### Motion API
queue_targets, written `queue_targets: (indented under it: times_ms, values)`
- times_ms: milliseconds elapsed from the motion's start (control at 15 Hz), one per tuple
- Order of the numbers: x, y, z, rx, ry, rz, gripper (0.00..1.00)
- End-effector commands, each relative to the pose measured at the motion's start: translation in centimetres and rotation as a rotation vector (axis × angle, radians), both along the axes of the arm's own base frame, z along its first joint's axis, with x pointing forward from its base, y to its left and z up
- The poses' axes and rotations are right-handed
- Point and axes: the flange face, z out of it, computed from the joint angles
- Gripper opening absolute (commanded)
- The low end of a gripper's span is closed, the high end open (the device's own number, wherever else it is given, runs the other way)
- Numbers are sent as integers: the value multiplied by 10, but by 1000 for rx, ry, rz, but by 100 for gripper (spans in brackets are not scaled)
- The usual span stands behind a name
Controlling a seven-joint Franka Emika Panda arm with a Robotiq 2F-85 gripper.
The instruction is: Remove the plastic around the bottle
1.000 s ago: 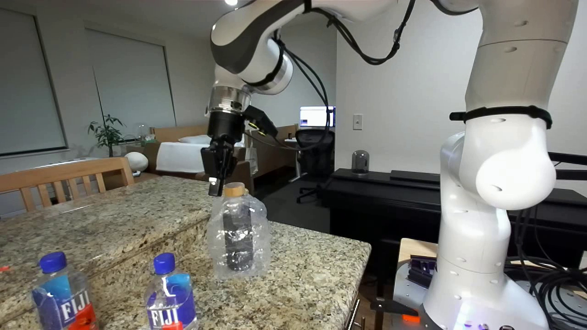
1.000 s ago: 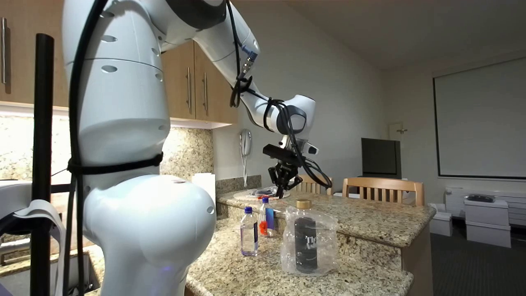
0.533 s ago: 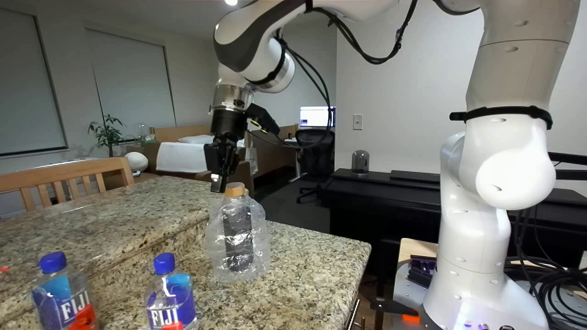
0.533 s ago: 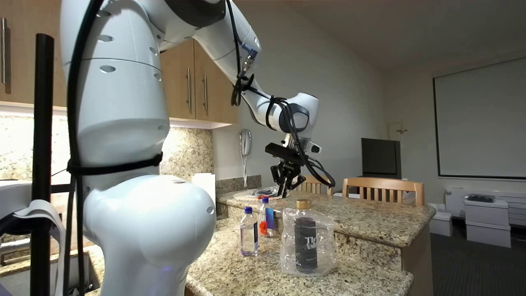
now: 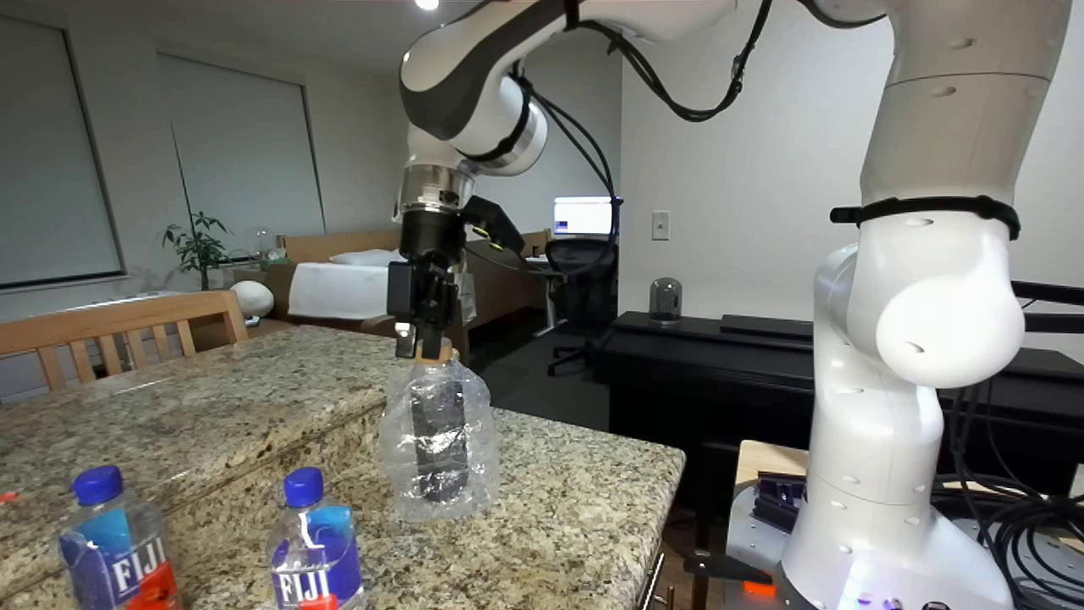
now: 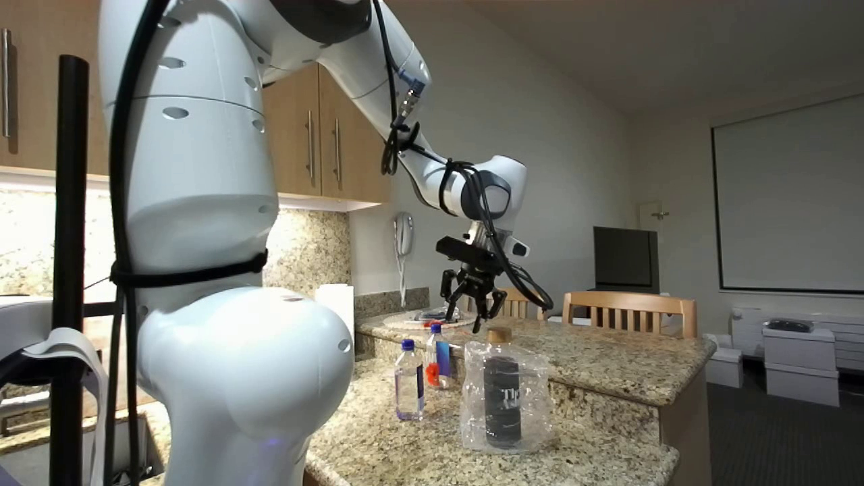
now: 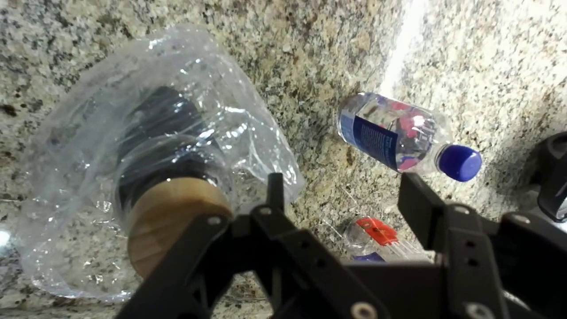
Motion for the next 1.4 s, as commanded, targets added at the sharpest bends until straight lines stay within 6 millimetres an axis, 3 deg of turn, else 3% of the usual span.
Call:
queue_targets:
  times_ms: [0, 600, 1000, 1333]
  values:
    - [-12, 1, -5, -21, 17, 37, 98]
    - [-27, 28, -23, -70, 47, 125, 100]
    - [-30, 31, -33, -109, 48, 149, 100]
    - [-27, 36, -29, -137, -13, 181, 100]
